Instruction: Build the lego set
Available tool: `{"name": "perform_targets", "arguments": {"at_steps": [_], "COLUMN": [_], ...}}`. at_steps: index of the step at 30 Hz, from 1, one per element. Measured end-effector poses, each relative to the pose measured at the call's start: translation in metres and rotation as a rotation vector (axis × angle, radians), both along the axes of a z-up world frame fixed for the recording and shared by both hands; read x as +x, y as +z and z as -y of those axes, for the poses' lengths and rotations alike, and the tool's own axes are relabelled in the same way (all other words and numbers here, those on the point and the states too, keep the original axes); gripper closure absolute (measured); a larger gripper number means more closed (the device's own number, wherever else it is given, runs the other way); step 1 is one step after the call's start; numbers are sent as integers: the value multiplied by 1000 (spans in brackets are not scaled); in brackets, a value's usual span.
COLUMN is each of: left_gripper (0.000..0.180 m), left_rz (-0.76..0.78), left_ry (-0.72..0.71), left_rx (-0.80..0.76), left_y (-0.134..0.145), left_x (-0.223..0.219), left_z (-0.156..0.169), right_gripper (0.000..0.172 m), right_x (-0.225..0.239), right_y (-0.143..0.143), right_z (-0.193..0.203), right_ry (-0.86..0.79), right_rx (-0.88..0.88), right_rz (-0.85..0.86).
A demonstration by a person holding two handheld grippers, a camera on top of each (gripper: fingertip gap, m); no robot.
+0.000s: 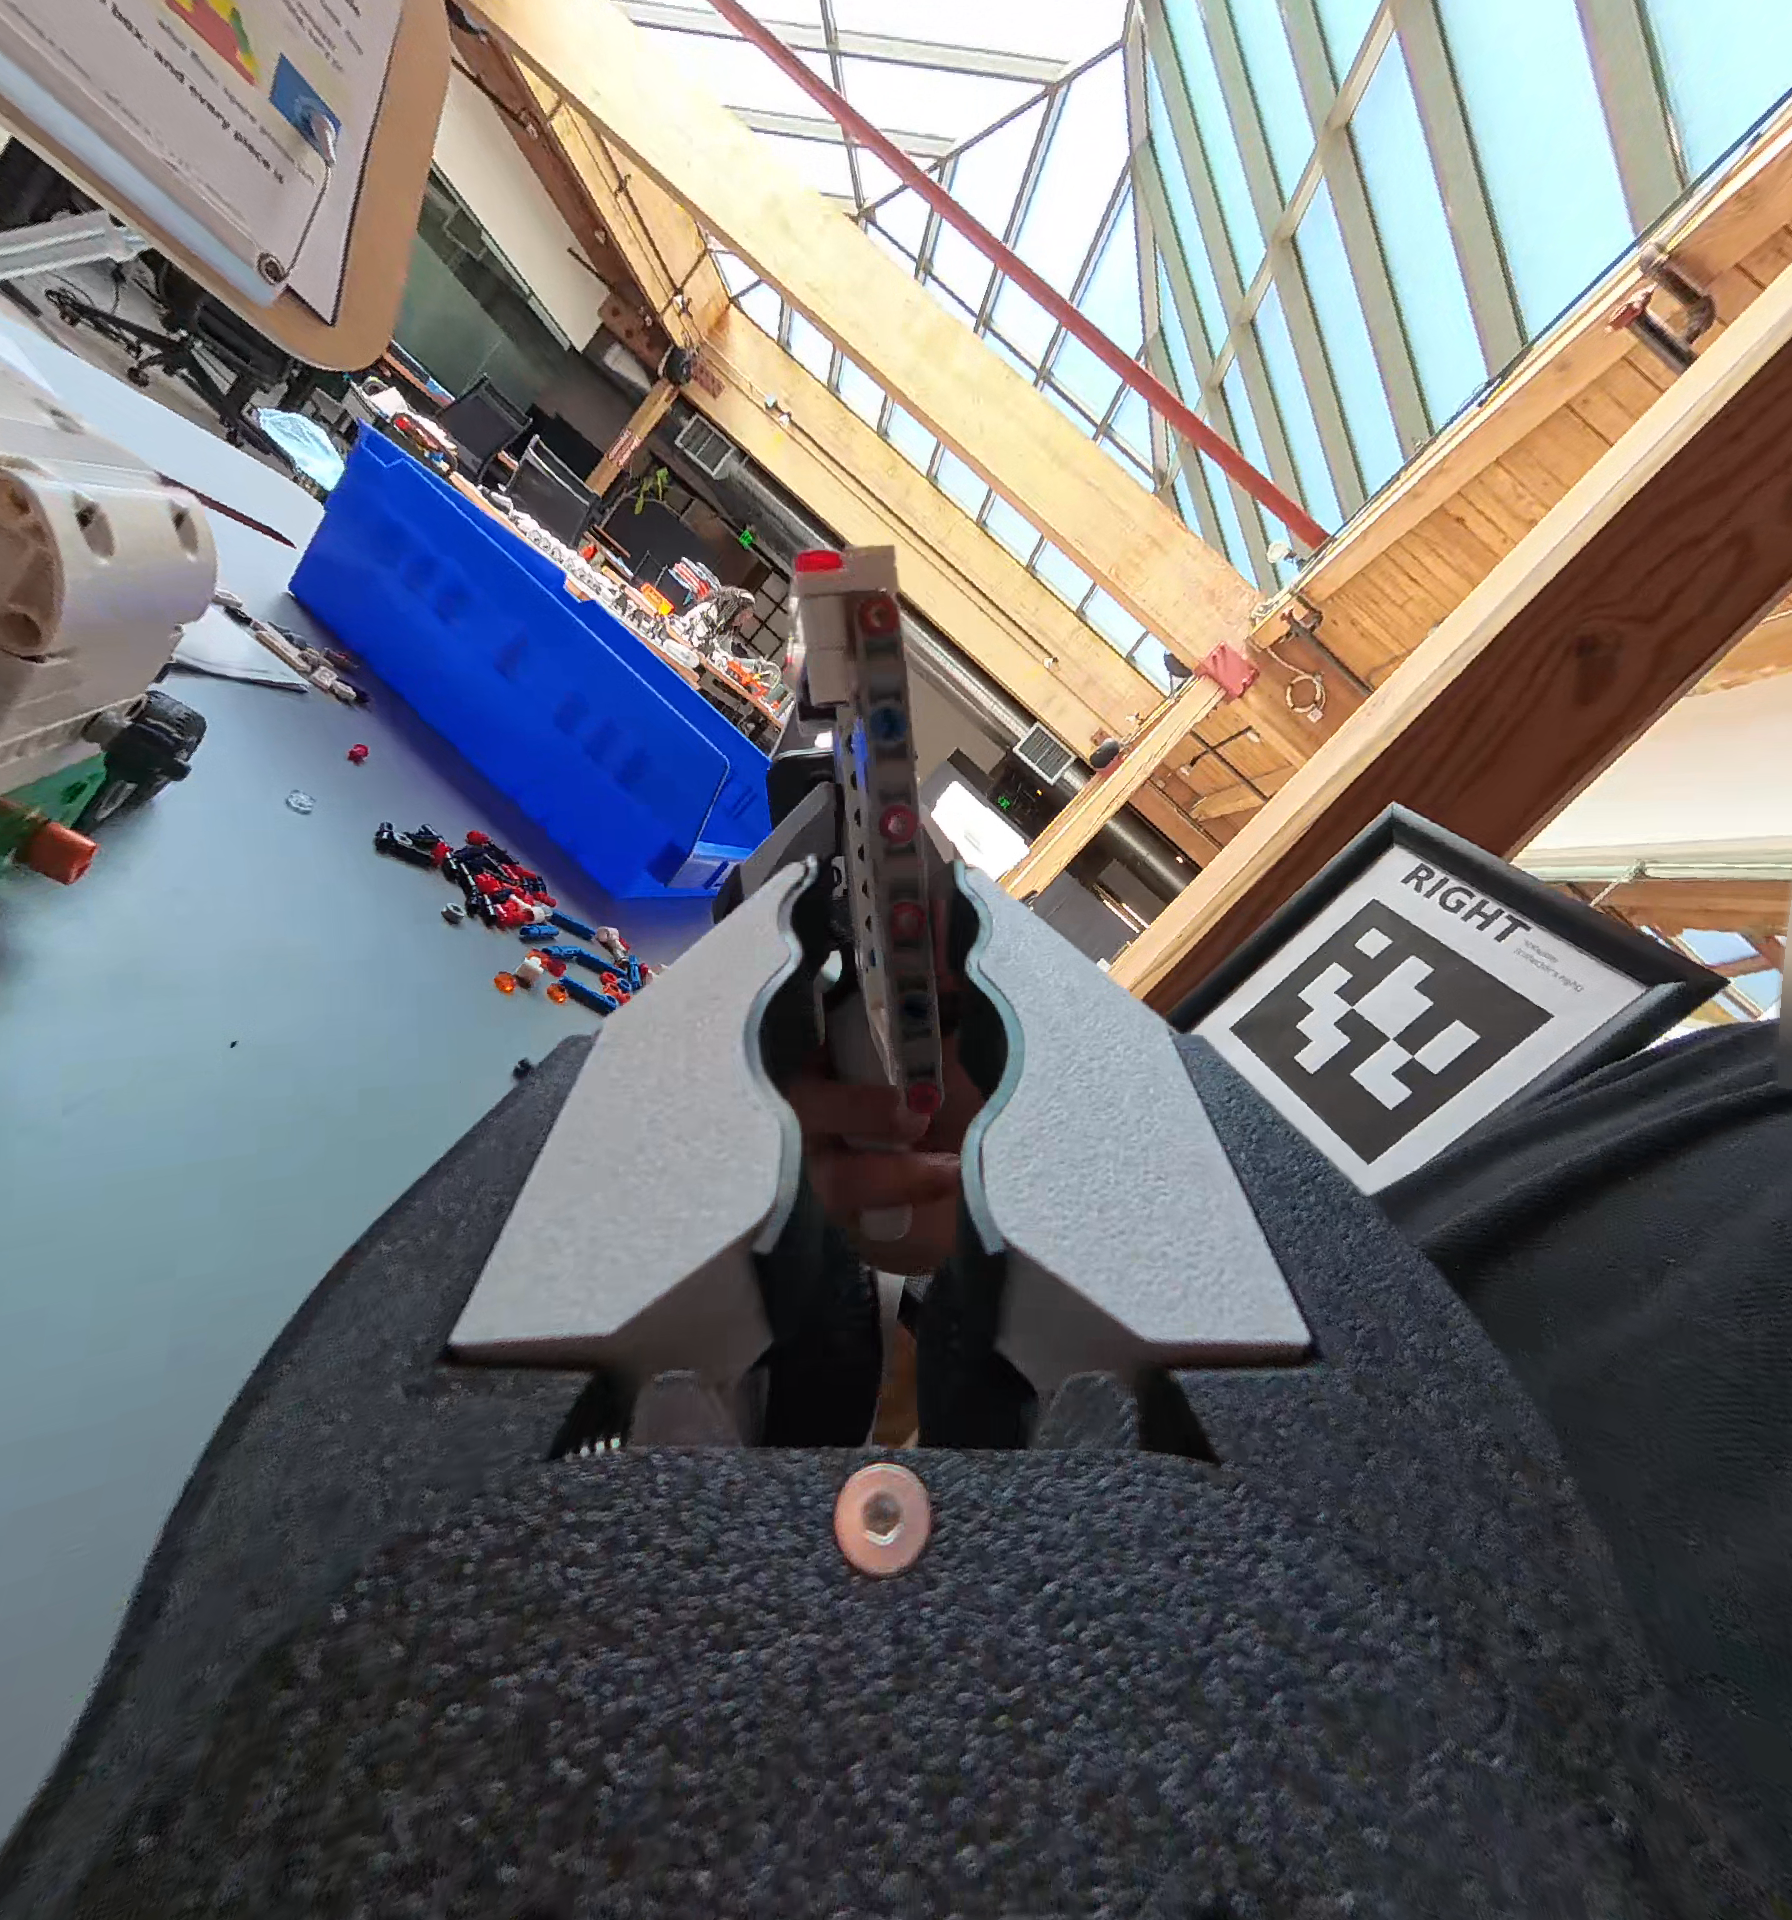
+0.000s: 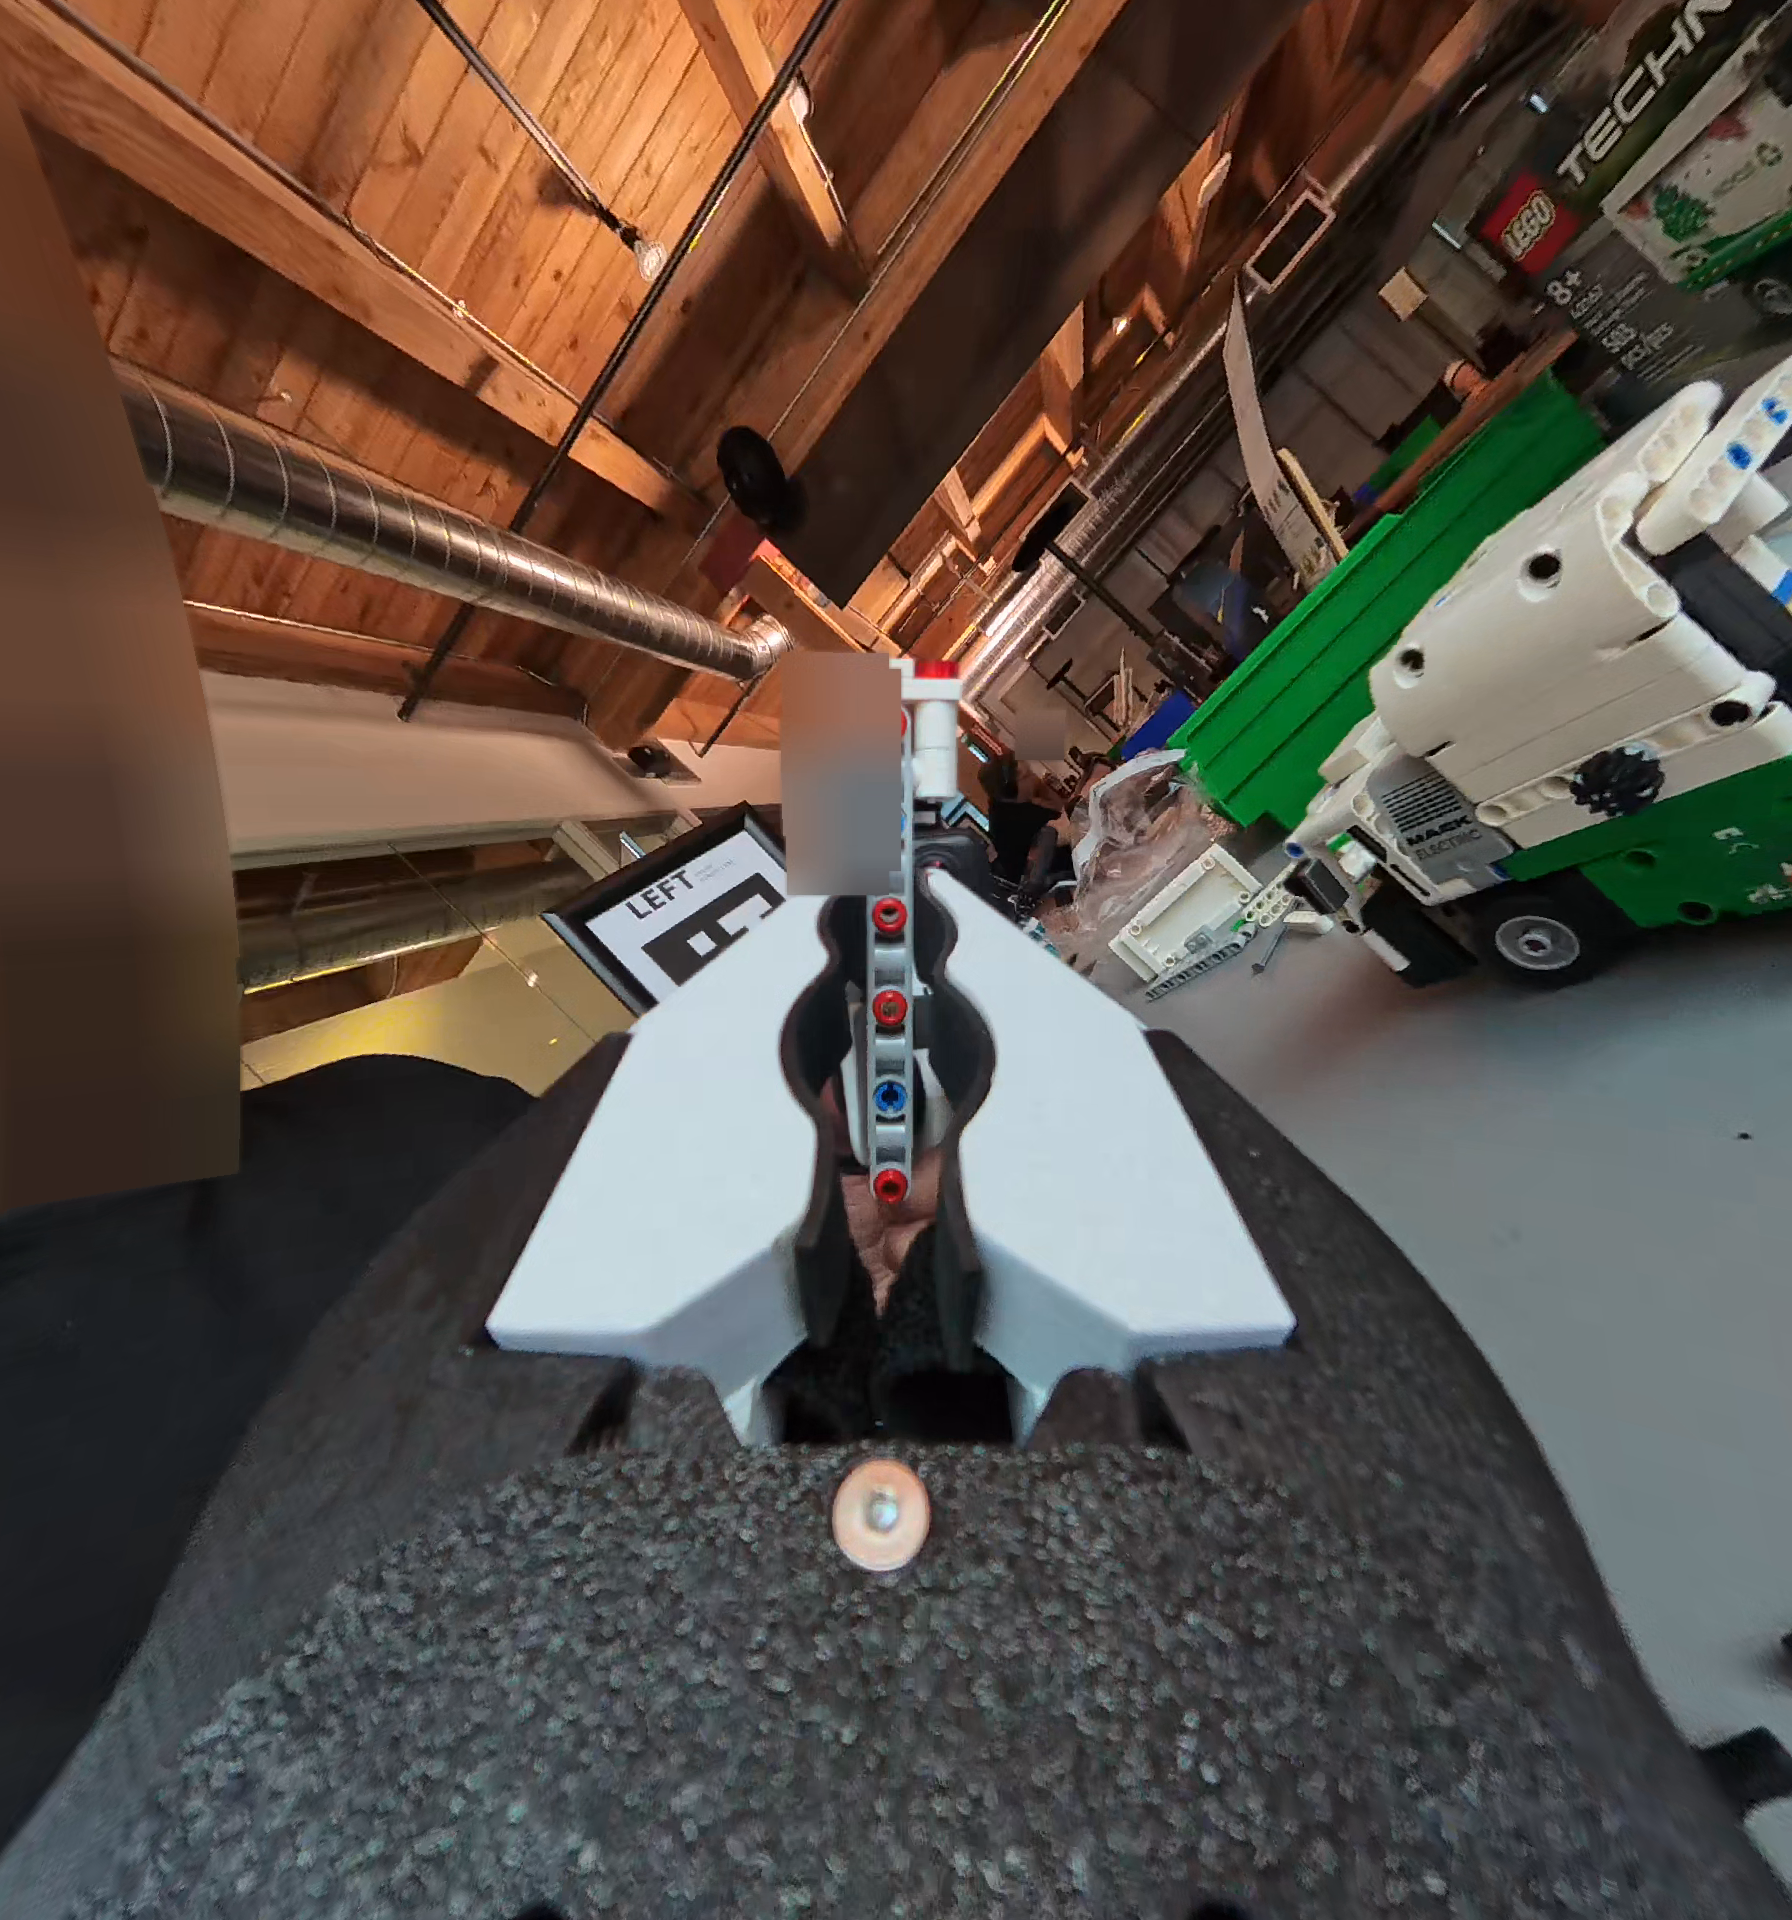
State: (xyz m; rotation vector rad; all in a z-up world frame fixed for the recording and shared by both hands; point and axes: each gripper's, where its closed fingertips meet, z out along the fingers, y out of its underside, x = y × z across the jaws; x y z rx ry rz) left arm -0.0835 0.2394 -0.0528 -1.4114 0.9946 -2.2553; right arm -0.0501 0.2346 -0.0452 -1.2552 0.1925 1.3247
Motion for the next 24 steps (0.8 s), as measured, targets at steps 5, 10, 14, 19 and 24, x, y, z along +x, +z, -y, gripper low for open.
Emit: {"name": "perform_targets", "arguments": {"at_steps": [5, 10, 14, 19, 24], "left_gripper": [168, 175, 174, 175, 175], "left_rz": [29, 26, 57, 61, 15], "left_ry": [25, 106, 115, 149, 166], "left_rx": [-20, -16, -44, 36, 132], "left_y": [3, 1, 3, 7, 7], "left_x": [1, 2, -2, -3, -13], "left_z": [-1, -14, -23, -26, -47], "right_gripper": [166, 166, 166, 164, 150], "right_x": [-1, -7, -17, -18, 27], "right_y": [-4, -8, -14, -15, -2], "right_z": [-3, -6, -8, -11, 11], "right_ry": [-24, -26, -13, 1, -142], "right_rx": [-7, -6, -35, -66, -77], "right_rz": [-33, -81, -23, -59, 255]}}
